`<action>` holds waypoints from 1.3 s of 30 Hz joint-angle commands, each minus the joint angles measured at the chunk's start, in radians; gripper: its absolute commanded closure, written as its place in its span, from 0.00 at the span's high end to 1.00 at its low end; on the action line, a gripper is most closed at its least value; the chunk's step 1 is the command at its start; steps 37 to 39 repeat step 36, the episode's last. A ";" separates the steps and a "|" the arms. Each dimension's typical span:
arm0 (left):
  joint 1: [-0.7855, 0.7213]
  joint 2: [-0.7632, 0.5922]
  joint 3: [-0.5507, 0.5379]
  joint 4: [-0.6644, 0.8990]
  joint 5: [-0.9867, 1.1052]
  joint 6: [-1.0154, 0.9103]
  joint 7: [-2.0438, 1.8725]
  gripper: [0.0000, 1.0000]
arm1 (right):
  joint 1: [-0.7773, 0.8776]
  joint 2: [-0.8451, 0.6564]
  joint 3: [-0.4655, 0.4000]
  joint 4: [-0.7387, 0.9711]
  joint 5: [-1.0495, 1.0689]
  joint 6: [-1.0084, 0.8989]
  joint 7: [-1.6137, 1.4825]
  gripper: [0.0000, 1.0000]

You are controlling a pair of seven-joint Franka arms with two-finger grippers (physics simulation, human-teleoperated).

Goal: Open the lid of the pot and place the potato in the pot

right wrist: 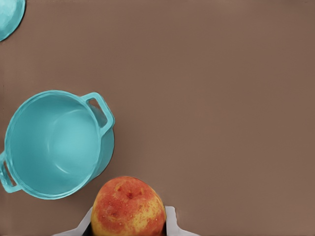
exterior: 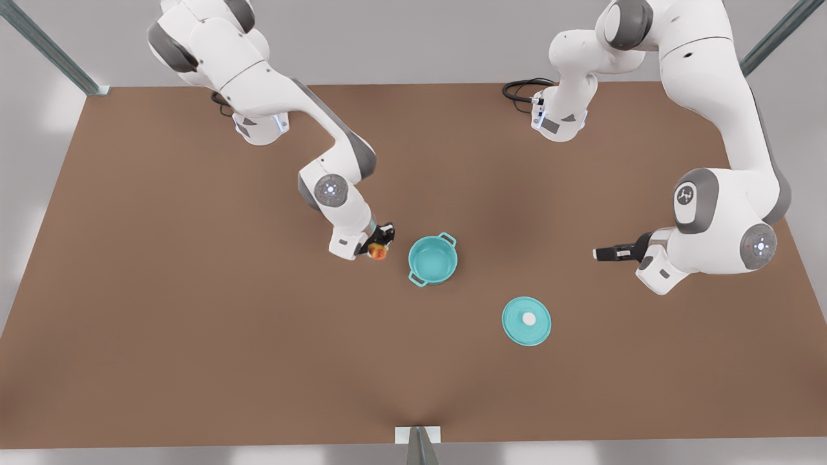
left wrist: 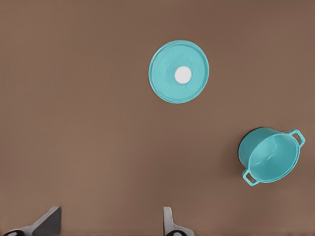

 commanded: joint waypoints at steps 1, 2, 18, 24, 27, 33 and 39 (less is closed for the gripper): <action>0.003 -0.001 0.002 0.003 -0.001 -0.002 -0.011 1.00 | 0.024 0.044 0.001 0.073 0.007 -0.021 0.074 0.41; 0.004 -0.001 0.002 0.001 -0.002 -0.002 -0.002 1.00 | 0.038 0.067 -0.001 0.101 0.010 -0.020 0.075 0.41; 0.001 -0.001 0.002 0.001 -0.005 0.000 -0.014 1.00 | 0.231 0.400 -0.104 0.423 0.032 0.026 0.067 0.43; 0.004 -0.001 0.002 0.023 0.015 0.000 0.000 1.00 | 0.225 0.251 -0.110 0.435 0.153 -0.115 0.075 1.00; 0.007 0.000 -0.003 0.044 0.065 0.000 0.017 1.00 | 0.056 -0.006 -0.297 0.435 0.009 -0.555 -0.110 1.00; 0.006 0.000 -0.003 0.044 0.064 0.000 0.012 1.00 | -0.352 -0.016 -0.345 0.412 -0.069 -0.750 -0.500 0.99; 0.003 0.000 -0.003 0.044 0.064 0.000 0.011 1.00 | -0.347 -0.017 -0.337 0.411 -0.065 -0.802 -0.462 0.98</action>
